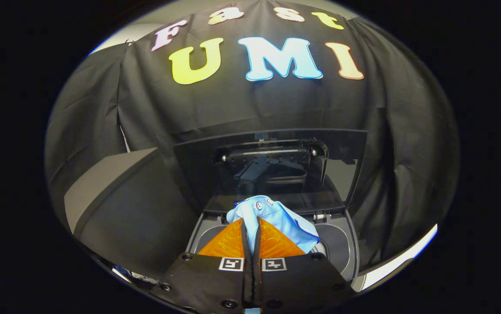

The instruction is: Put the clothes into the washing machine and then close the washing machine lid.

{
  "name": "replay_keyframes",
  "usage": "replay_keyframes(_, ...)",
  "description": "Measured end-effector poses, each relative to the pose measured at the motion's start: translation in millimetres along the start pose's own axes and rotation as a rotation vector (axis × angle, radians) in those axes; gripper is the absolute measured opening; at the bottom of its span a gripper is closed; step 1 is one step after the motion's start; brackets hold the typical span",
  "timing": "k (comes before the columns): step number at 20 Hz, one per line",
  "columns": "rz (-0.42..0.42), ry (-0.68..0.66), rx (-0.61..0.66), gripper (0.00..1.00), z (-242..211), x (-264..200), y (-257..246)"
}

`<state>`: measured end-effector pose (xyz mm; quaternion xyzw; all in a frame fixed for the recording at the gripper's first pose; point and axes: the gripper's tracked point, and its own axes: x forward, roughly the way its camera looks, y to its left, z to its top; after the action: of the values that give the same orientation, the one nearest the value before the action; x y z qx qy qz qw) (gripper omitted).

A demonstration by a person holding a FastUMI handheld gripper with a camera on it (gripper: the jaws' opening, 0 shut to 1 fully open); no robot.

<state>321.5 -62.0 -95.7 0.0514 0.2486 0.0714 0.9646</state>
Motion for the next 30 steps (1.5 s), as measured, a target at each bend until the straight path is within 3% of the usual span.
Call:
replay_keyframes(19,-0.046,0.161,0.024,0.02,-83.1,49.2,-12.1)
replay_keyframes(30,-0.129,0.293,0.026,0.04,-124.5,67.6,-20.0)
